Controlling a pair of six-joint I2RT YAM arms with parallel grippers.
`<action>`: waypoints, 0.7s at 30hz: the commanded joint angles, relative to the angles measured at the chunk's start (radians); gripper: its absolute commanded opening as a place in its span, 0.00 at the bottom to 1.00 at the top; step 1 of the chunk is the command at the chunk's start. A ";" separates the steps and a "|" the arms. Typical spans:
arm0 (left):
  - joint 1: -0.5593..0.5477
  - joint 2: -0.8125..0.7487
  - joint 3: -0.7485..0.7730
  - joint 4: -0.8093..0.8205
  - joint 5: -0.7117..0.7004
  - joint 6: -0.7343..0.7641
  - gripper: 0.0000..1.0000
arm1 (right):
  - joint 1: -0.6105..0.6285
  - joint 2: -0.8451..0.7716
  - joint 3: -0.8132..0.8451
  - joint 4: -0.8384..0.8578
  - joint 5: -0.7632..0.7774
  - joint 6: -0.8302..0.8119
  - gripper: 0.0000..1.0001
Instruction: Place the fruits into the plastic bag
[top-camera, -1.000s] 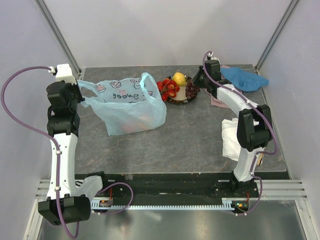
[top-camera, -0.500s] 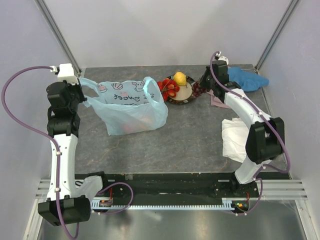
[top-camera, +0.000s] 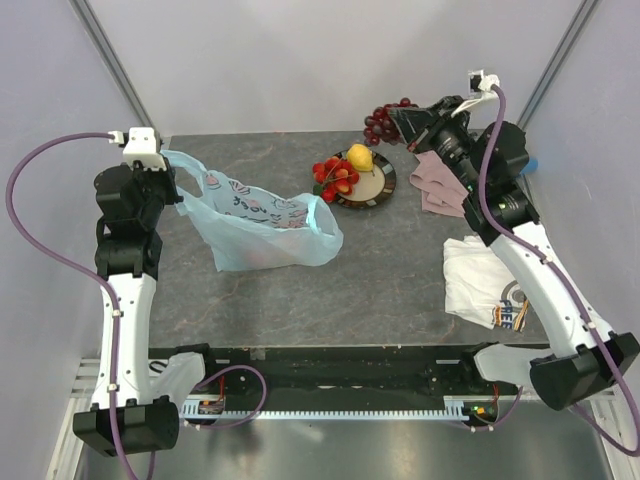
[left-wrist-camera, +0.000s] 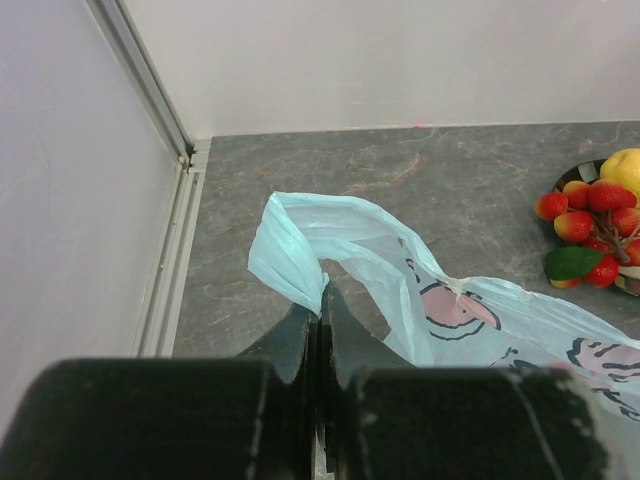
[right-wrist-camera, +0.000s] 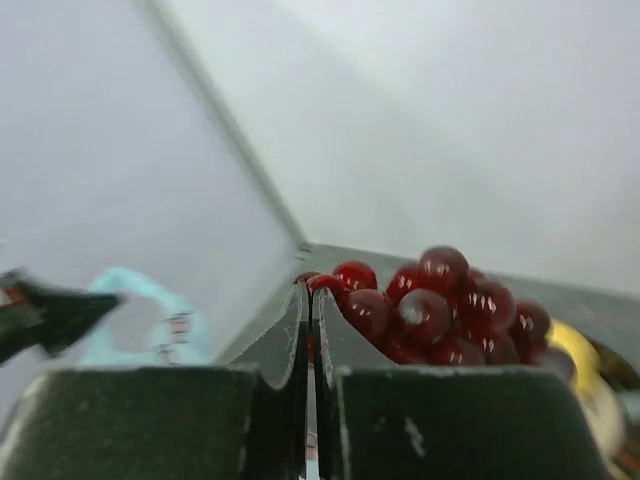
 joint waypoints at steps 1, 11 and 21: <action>-0.005 -0.022 -0.011 0.051 0.020 0.031 0.02 | 0.155 0.007 0.142 0.164 -0.205 -0.054 0.00; -0.014 -0.030 -0.020 0.059 0.000 0.034 0.02 | 0.526 0.226 0.446 -0.022 -0.258 -0.188 0.00; -0.020 -0.033 -0.020 0.059 0.000 0.035 0.01 | 0.594 0.371 0.509 -0.080 -0.250 -0.134 0.00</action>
